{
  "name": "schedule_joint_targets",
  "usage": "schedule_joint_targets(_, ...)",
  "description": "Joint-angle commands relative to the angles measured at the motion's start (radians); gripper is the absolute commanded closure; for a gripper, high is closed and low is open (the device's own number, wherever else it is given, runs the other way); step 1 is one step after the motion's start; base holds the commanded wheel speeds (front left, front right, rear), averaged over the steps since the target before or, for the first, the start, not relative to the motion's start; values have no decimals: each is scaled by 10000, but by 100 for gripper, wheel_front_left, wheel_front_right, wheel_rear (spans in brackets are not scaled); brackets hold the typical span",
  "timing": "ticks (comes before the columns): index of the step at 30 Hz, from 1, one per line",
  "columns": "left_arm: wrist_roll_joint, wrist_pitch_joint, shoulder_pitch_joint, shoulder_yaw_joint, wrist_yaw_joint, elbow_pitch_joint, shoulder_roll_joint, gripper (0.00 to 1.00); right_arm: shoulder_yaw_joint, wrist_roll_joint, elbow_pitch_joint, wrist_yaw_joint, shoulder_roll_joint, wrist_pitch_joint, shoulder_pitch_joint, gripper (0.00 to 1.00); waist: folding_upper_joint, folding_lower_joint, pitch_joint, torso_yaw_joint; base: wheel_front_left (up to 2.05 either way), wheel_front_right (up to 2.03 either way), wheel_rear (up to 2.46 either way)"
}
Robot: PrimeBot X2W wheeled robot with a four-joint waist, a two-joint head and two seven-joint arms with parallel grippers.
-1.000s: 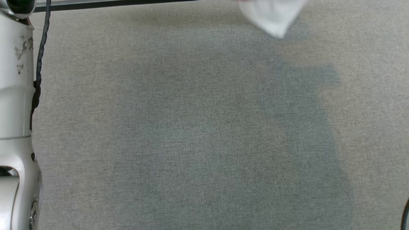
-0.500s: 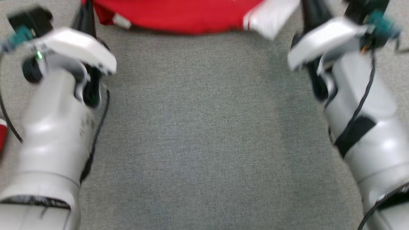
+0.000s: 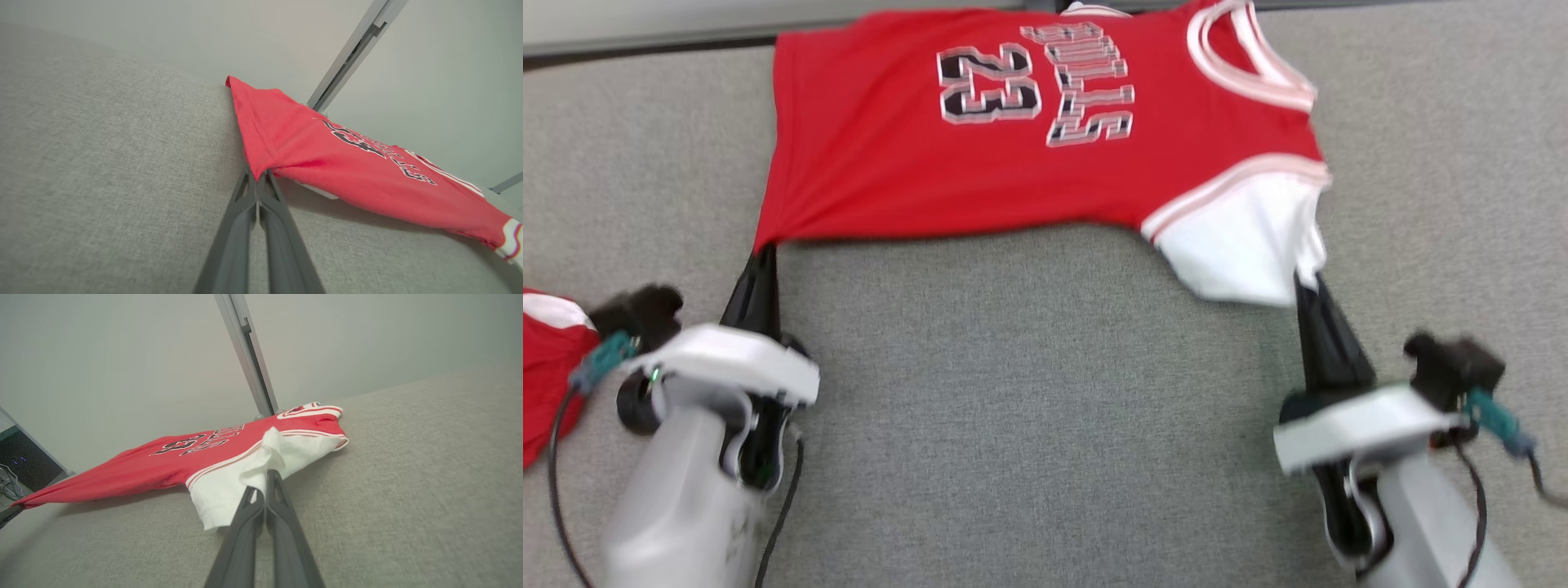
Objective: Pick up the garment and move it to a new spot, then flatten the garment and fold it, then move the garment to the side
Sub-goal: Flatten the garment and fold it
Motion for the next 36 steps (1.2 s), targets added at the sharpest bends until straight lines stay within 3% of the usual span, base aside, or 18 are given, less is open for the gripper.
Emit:
schedule_joint_targets(1, 91, -46, 609, 175, -12, -423, 219, 100, -41, -104, -508, -3, -40, -54, 739, 100, 0, 0, -464, -48, 0, 0, 0)
schedule_joint_targets(9, 565, 6, 3564, 344, 232, -2667, 669, 100, -158, -599, -2655, -3, -153, 300, 3921, 100, 0, 0, -1587, -77, 0, 0, 0)
schedule_joint_targets(16, 545, 976, 5801, 320, 1119, -5089, 1017, 100, -641, -974, -4351, -3, -159, 1279, 5937, 100, 0, 0, -2313, -84, 0, 0, 0)
schedule_joint_targets(19, 536, 1617, 6863, 335, 1709, -6497, 1166, 100, -833, -1073, -5142, -3, -26, 1775, 6840, 100, 0, 0, -2599, -112, 0, 0, 0)
schedule_joint_targets(20, 643, 2056, 7553, 322, 2099, -7359, 1326, 100, -846, -1142, -5620, -3, 26, 2066, 7340, 100, 0, 0, -2743, -134, 0, 0, 0)
schedule_joint_targets(27, 775, 3310, 8968, 112, 2848, -9534, 1742, 100, -881, -1254, -6539, -3, -109, 2810, 8055, 100, 0, 0, -2979, -155, 0, 0, 0)
schedule_joint_targets(36, 379, 4494, 8945, -136, 3018, -9891, 1863, 100, -927, -1056, -6286, -3, 97, 2632, 7536, 100, 0, 0, -2803, -109, 0, 0, 0)
